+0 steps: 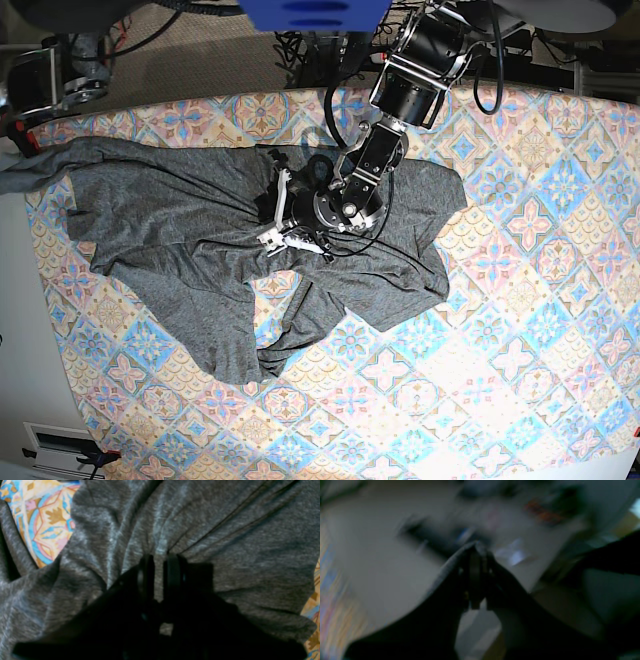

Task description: Layout the t-shirt on the table in an organized manner, then fold the t-shirt properly

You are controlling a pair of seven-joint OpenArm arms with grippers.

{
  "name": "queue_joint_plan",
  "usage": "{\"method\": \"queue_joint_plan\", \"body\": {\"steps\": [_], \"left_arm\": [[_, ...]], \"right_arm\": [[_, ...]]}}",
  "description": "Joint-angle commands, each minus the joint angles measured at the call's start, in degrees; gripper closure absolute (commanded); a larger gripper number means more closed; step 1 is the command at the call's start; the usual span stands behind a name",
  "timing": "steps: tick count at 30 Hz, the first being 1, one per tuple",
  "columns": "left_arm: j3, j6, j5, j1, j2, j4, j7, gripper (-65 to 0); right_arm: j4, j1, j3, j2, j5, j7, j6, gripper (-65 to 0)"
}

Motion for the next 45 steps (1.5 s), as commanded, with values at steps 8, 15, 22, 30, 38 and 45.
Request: {"method": "queue_joint_plan", "body": {"steps": [8,15,22,30,38,45], "left_arm": [[-0.4,1.9,4.8,0.1,-1.1,-0.2,6.5,-11.1],[-0.4,1.9,4.6,0.1,-1.0,1.5,6.2,-11.3],[-0.4,1.9,4.6,4.5,-1.0,12.7,6.5,-11.3],[-0.4,1.9,4.7,6.3,-1.1,16.0,6.6,-11.3],[-0.4,1.9,4.6,7.4,-0.9,17.9,6.4,-11.3],[0.0,1.9,4.5,7.4,0.2,21.7,6.2,-11.4]], "right_arm": [[2.0,0.2,0.2,1.2,1.6,1.4,-3.6,0.0],[12.3,0.5,0.2,0.9,2.4,1.3,4.5,0.0],[20.3,2.2,0.2,-8.6,6.0,1.4,9.9,0.0],[29.8,2.1,0.2,-23.7,10.4,1.4,10.2,0.0],[32.1,-3.6,0.2,-29.1,10.5,1.4,10.3,0.0],[32.1,-3.9,0.2,-29.1,10.5,1.4,10.3,0.0]]}}
